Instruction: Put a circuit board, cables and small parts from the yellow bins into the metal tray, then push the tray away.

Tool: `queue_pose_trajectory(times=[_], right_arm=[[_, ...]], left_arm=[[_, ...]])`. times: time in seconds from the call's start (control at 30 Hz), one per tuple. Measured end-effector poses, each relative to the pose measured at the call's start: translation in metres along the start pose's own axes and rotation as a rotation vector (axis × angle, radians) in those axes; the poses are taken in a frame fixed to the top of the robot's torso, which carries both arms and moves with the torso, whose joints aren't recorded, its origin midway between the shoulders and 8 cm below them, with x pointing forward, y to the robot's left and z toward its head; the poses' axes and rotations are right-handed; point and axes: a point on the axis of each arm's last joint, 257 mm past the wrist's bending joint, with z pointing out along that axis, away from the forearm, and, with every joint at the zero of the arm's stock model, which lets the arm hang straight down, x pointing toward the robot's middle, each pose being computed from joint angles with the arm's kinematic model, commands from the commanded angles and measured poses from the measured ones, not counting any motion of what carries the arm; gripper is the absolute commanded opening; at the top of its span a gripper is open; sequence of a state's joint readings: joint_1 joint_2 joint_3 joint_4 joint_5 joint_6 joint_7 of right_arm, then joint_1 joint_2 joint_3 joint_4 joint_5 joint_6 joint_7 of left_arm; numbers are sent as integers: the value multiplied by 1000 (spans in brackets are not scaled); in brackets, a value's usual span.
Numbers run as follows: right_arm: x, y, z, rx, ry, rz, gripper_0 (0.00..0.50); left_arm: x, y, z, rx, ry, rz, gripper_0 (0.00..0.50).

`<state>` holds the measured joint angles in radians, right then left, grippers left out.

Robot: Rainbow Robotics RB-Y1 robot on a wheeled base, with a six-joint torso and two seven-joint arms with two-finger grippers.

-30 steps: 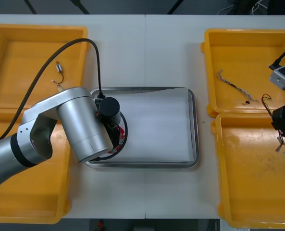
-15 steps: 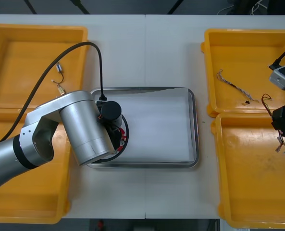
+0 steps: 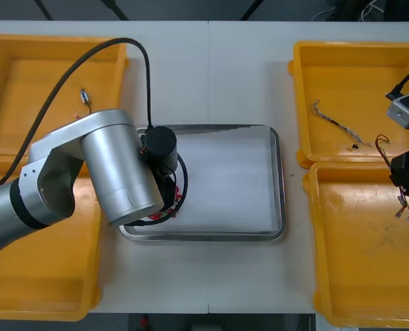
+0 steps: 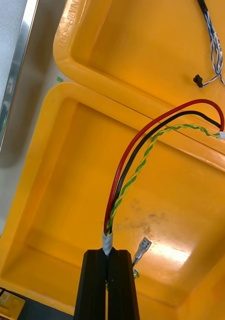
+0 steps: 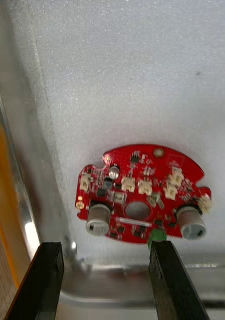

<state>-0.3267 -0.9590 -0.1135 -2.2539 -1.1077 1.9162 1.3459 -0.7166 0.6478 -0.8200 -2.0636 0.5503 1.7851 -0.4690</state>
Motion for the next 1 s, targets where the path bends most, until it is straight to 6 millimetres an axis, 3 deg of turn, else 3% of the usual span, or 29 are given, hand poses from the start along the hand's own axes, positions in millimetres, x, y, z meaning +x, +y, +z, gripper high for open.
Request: queue_pose_trajectory(times=[0.2, 0.57, 0.77, 1.0], right_arm=[[0, 0, 0, 0, 0, 0, 0], [5, -4, 3, 3, 18, 11, 0], [6, -7, -2, 29, 19, -17, 0], [-3, 22, -5, 35, 5, -209, 0]], left_arm=[[-1, 11, -44, 60, 70, 11, 500], [-45, 56, -112, 127, 23, -30, 500], [-71, 81, -132, 148, 25, -129, 500], [-96, 121, -133, 103, 36, -258, 500]])
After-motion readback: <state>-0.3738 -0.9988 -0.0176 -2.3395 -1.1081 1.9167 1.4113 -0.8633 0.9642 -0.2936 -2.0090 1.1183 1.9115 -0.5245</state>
